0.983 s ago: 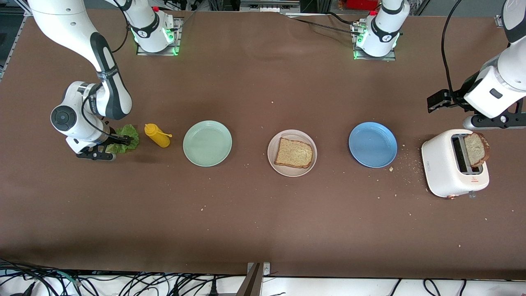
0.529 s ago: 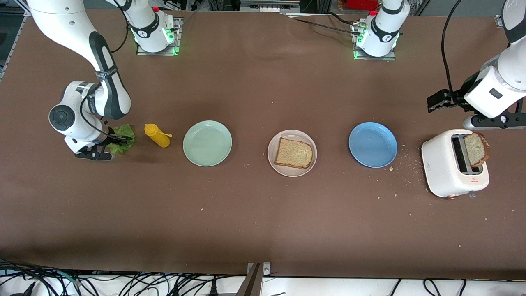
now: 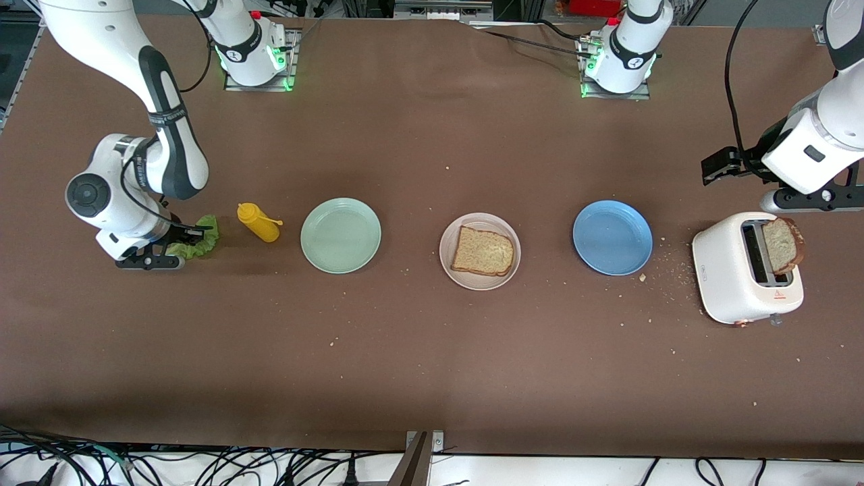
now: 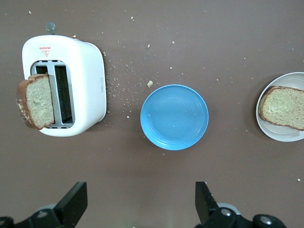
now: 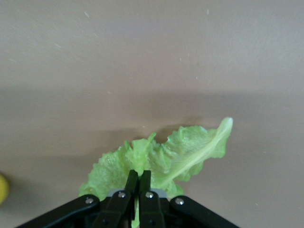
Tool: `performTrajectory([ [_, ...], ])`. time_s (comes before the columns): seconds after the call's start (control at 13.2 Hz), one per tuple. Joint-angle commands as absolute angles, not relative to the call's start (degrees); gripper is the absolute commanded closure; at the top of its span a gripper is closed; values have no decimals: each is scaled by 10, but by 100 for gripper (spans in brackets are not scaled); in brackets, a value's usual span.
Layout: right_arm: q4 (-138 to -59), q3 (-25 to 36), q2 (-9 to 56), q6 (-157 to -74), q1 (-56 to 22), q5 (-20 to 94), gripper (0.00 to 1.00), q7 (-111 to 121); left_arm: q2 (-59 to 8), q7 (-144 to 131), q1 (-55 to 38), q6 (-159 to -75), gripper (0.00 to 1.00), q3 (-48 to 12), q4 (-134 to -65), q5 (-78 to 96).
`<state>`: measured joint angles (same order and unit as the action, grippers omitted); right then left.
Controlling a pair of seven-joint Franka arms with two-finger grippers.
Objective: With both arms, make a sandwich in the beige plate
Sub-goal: 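Lift the lettuce leaf off the table with the right gripper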
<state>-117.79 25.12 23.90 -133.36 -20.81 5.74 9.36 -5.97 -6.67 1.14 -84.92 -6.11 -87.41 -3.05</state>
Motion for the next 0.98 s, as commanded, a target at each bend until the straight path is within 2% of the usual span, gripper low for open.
performTrajectory([
  [0.0, -1073, 252, 219, -1172, -207, 46, 100, 100, -59, -73, 11, -844, 0, -60, -874, -18],
  [0.23, -947, 251, 222, -1025, -211, 47, 100, 96, -59, -73, 11, -844, 0, -61, -875, -18],
  [0.53, -826, 247, 223, -895, -245, 54, 100, 39, -59, -73, 11, -844, 0, -61, -874, -18],
  [0.76, -770, 246, 223, -848, -300, 65, 100, -65, -59, -73, 11, -843, 0, -60, -874, -18],
  [0.91, -765, 246, 221, -845, -334, 129, 100, -157, -59, -73, 11, -843, 0, -61, -874, -18],
])
